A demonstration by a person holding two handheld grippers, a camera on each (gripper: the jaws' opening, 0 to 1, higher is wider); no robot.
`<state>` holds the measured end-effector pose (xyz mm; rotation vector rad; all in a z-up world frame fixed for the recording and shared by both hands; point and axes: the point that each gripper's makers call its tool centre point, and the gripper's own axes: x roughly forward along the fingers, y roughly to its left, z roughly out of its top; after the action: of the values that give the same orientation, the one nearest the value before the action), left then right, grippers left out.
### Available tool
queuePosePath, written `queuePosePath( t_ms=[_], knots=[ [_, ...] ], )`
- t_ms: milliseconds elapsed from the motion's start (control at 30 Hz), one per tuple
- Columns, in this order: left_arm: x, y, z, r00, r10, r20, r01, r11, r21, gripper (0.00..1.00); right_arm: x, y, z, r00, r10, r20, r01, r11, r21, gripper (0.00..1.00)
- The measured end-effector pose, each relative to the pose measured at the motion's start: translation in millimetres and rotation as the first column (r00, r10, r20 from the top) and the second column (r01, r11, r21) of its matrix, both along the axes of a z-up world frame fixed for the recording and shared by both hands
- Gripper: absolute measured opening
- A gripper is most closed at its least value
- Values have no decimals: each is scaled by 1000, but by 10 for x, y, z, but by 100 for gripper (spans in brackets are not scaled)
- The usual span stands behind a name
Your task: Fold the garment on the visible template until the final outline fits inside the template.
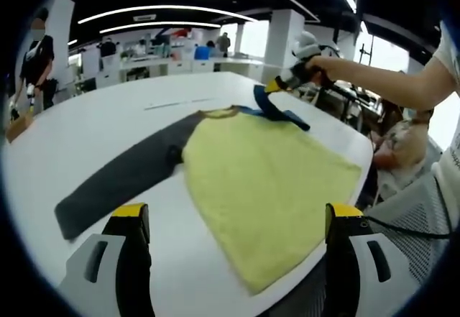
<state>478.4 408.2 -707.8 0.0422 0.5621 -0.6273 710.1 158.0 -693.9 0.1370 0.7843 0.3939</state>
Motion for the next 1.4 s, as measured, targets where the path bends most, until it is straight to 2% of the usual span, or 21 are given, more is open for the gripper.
queuePosePath(
  t_ms=[233,633,1000,1400],
  knots=[
    [-1,5,-13,1000,4,0,-4,1000,2,99,48,252,45,999,33,7,-33,999,29,0],
    [6,36,-13,1000,15,1,-15,1000,-3,99,52,589,11,994,106,3,-106,994,21,0],
    [6,103,-23,999,33,1,-33,999,-2,99,58,942,20,978,206,18,-206,979,-12,0],
    [14,164,-34,999,44,1,-44,999,-3,99,38,1279,83,950,309,40,-307,950,-47,0]
  ],
)
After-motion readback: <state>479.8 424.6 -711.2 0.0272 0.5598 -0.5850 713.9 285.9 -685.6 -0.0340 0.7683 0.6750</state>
